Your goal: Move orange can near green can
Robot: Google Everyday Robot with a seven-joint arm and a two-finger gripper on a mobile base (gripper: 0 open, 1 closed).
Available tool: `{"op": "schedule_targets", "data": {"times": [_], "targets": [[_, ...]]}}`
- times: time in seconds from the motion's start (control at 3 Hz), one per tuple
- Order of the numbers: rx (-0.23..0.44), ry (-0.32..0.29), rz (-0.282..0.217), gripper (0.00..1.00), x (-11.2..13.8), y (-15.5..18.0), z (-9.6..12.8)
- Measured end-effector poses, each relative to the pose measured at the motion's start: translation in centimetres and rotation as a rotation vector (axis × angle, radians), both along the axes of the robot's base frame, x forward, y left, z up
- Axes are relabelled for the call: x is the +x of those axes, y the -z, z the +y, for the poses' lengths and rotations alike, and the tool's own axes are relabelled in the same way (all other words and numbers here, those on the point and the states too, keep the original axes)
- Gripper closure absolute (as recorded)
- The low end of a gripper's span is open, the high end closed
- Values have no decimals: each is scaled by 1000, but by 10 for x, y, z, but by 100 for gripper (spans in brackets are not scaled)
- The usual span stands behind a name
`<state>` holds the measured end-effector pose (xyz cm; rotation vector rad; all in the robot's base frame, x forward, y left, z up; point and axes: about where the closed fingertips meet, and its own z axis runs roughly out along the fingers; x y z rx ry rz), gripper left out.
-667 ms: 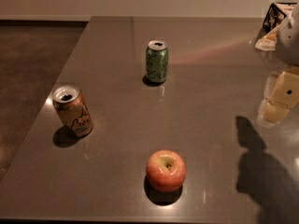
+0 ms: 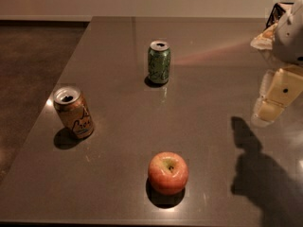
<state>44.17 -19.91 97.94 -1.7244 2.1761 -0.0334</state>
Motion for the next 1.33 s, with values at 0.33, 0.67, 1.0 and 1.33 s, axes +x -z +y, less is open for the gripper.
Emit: {"op": "schedule_targets", "data": {"times": [0.33, 0.67, 1.0, 1.33], "targets": [[79, -59, -5, 0, -2, 1, 34], [136, -140, 2, 0, -7, 9, 74], [186, -205, 23, 0, -10, 23, 114], [230, -248, 37, 0, -13, 34, 150]]}}
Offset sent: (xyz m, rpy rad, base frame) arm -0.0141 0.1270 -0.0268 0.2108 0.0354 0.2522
